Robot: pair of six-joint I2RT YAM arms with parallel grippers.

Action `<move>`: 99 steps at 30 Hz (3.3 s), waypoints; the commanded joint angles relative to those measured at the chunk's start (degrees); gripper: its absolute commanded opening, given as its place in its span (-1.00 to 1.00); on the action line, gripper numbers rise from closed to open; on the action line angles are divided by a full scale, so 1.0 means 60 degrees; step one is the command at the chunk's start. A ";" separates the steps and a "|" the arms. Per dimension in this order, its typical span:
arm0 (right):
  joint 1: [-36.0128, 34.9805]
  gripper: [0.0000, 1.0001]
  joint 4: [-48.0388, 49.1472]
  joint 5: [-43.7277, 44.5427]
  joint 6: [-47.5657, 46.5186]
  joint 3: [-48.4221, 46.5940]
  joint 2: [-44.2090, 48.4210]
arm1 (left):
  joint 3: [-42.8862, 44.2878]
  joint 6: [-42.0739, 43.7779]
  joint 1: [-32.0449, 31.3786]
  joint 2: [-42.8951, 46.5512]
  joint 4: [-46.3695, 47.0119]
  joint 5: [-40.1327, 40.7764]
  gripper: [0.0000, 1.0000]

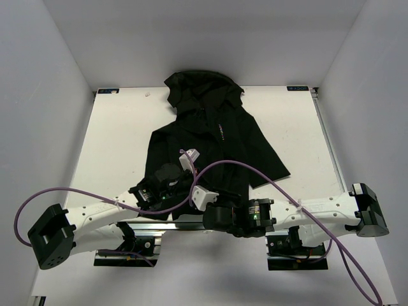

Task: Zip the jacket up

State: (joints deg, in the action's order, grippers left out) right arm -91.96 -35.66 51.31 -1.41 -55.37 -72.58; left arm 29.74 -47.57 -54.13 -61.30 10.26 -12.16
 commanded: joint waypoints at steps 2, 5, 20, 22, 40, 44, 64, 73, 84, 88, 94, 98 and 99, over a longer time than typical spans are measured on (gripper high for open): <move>0.0180 -0.24 0.0290 0.0223 0.0088 -0.0029 -0.0135 | 0.0127 0.0077 -0.0061 0.0416 0.0150 -0.0361 -1.00; 0.0268 -0.46 0.0376 -0.0259 0.0133 0.0015 0.0025 | 0.0171 0.0106 -0.0060 0.0431 0.0004 -0.0346 -1.00; 0.0298 0.29 0.0230 -0.1347 -0.0043 0.0044 -0.0164 | 0.0317 0.0209 -0.0061 0.0387 -0.0143 -0.0433 -1.00; 0.0298 0.25 0.0332 -0.0529 0.0160 -0.0014 -0.0441 | 0.0317 0.0224 -0.0061 0.0416 -0.0114 -0.0463 -1.00; 0.0415 -0.75 0.0993 -0.0728 0.0352 -0.0028 0.0187 | 0.0303 0.0370 -0.0061 0.0358 -0.0304 -0.0536 -1.00; 0.0591 -1.00 0.0948 -0.0803 0.0455 -0.0029 0.0202 | 0.0303 0.0428 -0.0061 0.0387 -0.0304 -0.0653 -1.00; 0.2846 -1.00 0.3817 0.0414 0.0324 0.0410 0.0333 | 0.0171 0.0195 -0.0061 0.0431 -0.2368 -0.0801 -1.00; 0.2861 -1.00 0.2371 -0.3639 0.1172 0.0425 0.0889 | 0.0786 0.0457 -0.0061 0.0474 -0.3101 0.0106 0.05; 0.3768 -1.00 0.1227 -0.5766 0.1714 -0.0773 0.1329 | 0.1972 0.3546 -0.0148 0.1881 -0.4553 0.1881 0.96; 0.4750 -1.00 0.0964 -0.7114 0.1802 -0.1390 0.1315 | 0.2396 0.5112 -0.0631 0.1327 -0.4258 0.1836 0.96; 0.5483 -1.00 0.0113 -0.7804 0.1890 -0.2254 0.0861 | 0.3919 0.6067 -0.2168 -0.0446 -0.5530 0.5063 0.67; 0.5761 -1.00 -0.0018 -0.8258 0.1934 -0.2445 0.0802 | 0.4360 0.6171 -0.2813 -0.1121 -0.5709 0.6741 0.45; 0.5791 -1.00 -0.0048 -0.8230 0.1978 -0.2460 0.0817 | 0.4433 0.6142 -0.2843 -0.1238 -0.5738 0.6962 0.40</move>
State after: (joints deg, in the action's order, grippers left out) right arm -57.54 -36.69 5.61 9.63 -66.61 -67.77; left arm 54.43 -13.54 -69.80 -67.59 -20.16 19.57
